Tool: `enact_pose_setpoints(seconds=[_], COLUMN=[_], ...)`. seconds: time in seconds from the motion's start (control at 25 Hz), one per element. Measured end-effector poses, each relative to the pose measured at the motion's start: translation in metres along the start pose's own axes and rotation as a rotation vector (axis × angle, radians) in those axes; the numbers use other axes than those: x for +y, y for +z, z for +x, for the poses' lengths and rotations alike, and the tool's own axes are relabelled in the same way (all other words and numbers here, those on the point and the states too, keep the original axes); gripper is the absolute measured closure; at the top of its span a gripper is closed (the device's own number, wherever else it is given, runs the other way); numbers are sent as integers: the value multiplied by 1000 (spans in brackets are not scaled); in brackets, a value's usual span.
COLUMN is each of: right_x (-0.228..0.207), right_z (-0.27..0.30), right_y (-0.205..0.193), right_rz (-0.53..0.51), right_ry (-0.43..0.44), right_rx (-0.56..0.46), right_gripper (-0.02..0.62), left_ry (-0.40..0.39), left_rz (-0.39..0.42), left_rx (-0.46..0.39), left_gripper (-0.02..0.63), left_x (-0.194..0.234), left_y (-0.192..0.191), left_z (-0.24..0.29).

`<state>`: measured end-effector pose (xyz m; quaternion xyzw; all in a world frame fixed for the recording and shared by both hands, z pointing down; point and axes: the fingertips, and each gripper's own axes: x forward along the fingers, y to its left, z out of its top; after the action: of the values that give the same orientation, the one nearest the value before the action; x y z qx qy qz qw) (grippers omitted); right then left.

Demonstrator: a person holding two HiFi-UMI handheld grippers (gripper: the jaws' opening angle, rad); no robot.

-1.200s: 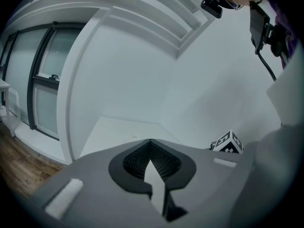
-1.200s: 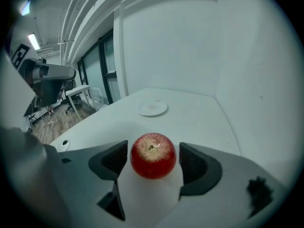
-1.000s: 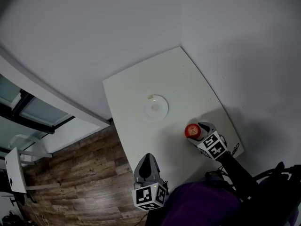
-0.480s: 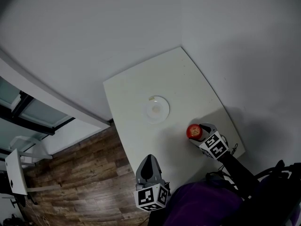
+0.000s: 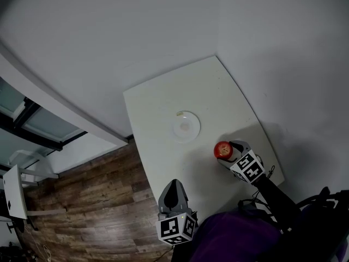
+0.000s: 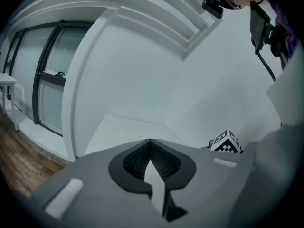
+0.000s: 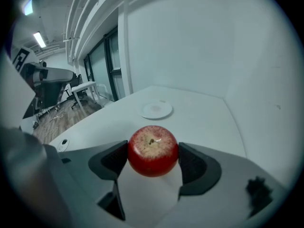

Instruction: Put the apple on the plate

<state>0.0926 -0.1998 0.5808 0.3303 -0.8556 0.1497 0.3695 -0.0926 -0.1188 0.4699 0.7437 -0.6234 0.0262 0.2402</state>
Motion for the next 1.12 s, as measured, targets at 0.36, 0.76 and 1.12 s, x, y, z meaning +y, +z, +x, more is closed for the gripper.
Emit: enact_pose_setpoints(seconds=[0.36,0.76,1.12], right_x=[4,8,13], right_z=[19,40,61], right_y=[23,48,78], right_rz=[-48,-89,-101], right_ry=[36,47,56], right_rx=[-1,-21,-51], right_gripper=[264,264,264], left_ry=[5,29,34], left_rz=[-31,-50,-56], left_rx=[8,6,11], left_gripper=[601,601,601], left_x=[0,11,20], left_y=[-8,-10,-9], left_z=[-1,-2,3])
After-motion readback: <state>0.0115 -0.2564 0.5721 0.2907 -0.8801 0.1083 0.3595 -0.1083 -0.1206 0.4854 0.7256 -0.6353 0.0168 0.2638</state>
